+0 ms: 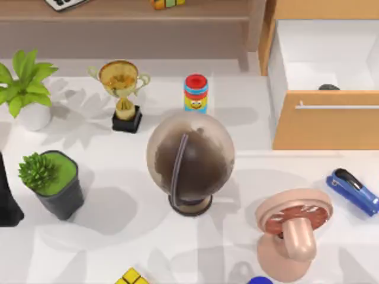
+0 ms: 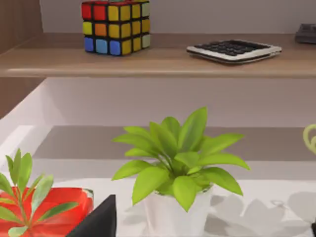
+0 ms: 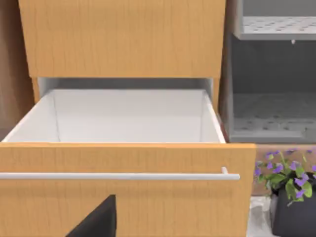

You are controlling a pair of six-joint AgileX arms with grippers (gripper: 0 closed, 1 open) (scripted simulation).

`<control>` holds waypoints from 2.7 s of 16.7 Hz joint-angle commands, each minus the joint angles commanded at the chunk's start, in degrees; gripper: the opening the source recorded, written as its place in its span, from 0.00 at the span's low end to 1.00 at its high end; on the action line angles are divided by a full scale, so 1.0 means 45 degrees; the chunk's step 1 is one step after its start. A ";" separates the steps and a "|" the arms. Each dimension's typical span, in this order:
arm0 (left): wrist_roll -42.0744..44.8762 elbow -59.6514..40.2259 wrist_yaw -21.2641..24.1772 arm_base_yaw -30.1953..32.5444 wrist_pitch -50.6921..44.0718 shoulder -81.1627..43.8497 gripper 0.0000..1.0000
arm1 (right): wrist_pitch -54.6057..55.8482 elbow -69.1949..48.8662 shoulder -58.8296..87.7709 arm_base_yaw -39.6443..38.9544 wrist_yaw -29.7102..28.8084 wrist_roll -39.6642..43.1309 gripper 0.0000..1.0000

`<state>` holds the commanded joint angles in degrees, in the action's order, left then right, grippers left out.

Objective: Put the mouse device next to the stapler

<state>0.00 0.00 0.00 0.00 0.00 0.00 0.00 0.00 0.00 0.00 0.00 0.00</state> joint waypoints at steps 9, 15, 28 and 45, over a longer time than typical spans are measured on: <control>0.0000 0.0000 0.0000 0.0000 0.0000 0.0000 1.00 | -0.2481 -0.2586 0.3403 -0.0354 0.0065 -0.0295 1.00; 0.0000 0.0000 0.0000 0.0000 0.0000 0.0000 1.00 | -0.5354 -0.8564 1.0293 -0.0642 -0.0081 -0.0641 1.00; 0.0000 0.0000 0.0000 0.0000 0.0000 0.0000 1.00 | -1.0136 -2.0067 2.1628 -0.1262 -0.0090 -0.1680 1.00; 0.0000 0.0000 0.0000 0.0000 0.0000 0.0000 1.00 | -1.5142 -2.7303 3.0865 -0.1722 -0.0264 -0.2376 1.00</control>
<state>0.00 0.00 0.00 0.00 0.00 0.00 -68.14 -122.86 138.89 -7.75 -1.19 -10.69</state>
